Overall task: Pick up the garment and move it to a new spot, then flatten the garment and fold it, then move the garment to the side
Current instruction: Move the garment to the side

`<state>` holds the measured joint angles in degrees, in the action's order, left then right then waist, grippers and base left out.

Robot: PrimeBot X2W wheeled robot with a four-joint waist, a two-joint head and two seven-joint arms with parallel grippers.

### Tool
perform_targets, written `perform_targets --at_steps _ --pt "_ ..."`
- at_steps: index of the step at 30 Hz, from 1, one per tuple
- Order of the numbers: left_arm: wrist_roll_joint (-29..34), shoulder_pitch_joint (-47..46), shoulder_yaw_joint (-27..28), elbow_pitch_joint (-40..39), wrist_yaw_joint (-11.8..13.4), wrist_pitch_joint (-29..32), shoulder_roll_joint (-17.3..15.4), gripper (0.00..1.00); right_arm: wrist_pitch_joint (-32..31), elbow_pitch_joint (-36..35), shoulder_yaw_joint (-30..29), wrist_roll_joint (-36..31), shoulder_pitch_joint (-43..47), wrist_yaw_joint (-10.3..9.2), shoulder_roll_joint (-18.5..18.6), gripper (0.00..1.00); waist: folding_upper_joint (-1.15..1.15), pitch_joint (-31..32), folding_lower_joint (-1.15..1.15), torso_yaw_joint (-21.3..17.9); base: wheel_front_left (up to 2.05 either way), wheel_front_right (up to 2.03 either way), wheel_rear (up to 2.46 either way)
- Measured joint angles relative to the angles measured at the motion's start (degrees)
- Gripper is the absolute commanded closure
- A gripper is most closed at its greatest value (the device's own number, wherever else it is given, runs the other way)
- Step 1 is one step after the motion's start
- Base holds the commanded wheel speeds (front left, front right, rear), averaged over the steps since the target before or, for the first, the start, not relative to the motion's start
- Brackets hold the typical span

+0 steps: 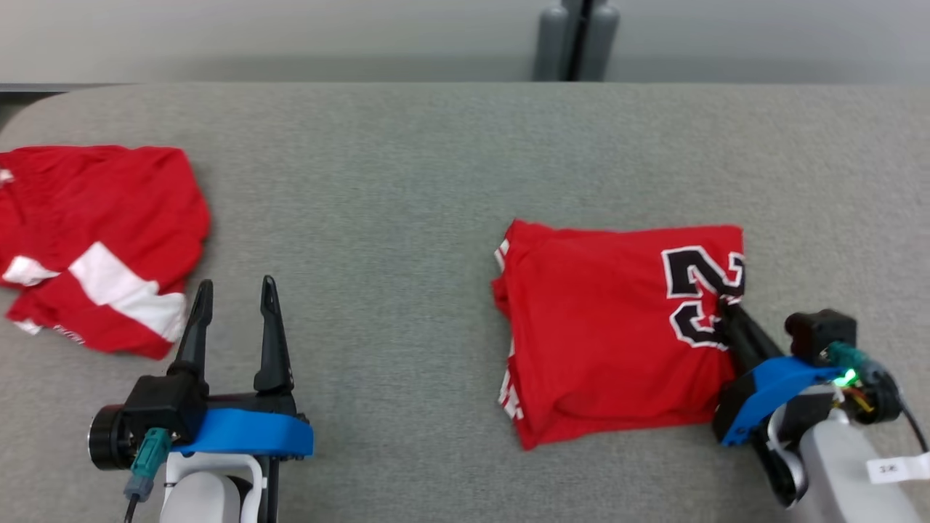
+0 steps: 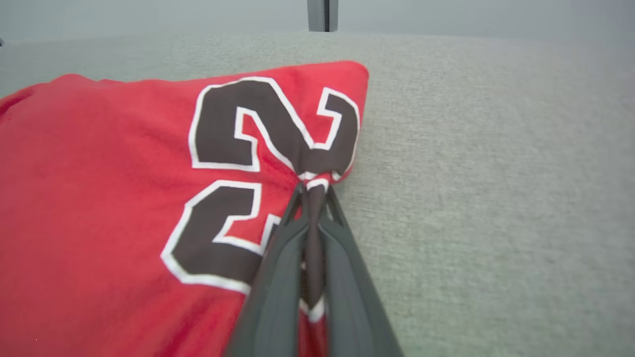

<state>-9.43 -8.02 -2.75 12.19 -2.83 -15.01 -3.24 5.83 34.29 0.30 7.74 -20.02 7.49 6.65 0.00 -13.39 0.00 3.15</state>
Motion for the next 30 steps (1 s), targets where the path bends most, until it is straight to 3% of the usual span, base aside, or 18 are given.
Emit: perform_targets --at_steps 10,15,22,30 --pt "1.56 -5.11 -0.01 -3.66 -0.23 -0.04 0.07 0.00 1.51 -3.18 -5.38 1.63 -3.10 0.00 7.79 1.00 0.00 -6.59 0.01 -8.54 0.00 0.00 0.00" --pt "2.70 -7.59 0.10 -5.66 -0.32 -0.05 -0.30 0.00 2.94 -4.95 -8.58 2.04 -2.58 0.00 9.33 1.00 0.00 -8.97 0.01 -11.18 0.00 0.00 0.00" --pt "3.34 -8.08 0.32 -6.77 -0.49 -0.05 -0.71 0.00 3.30 -8.06 -6.26 1.38 -5.32 0.00 9.76 1.00 0.00 -9.69 0.01 -11.93 0.00 0.00 0.00" --pt "3.89 -8.92 0.30 -8.58 -0.47 -0.05 -1.12 0.00 -0.71 -9.51 -1.92 0.44 -16.00 0.00 15.33 1.00 0.00 -12.68 0.00 -10.99 0.00 0.00 0.00"
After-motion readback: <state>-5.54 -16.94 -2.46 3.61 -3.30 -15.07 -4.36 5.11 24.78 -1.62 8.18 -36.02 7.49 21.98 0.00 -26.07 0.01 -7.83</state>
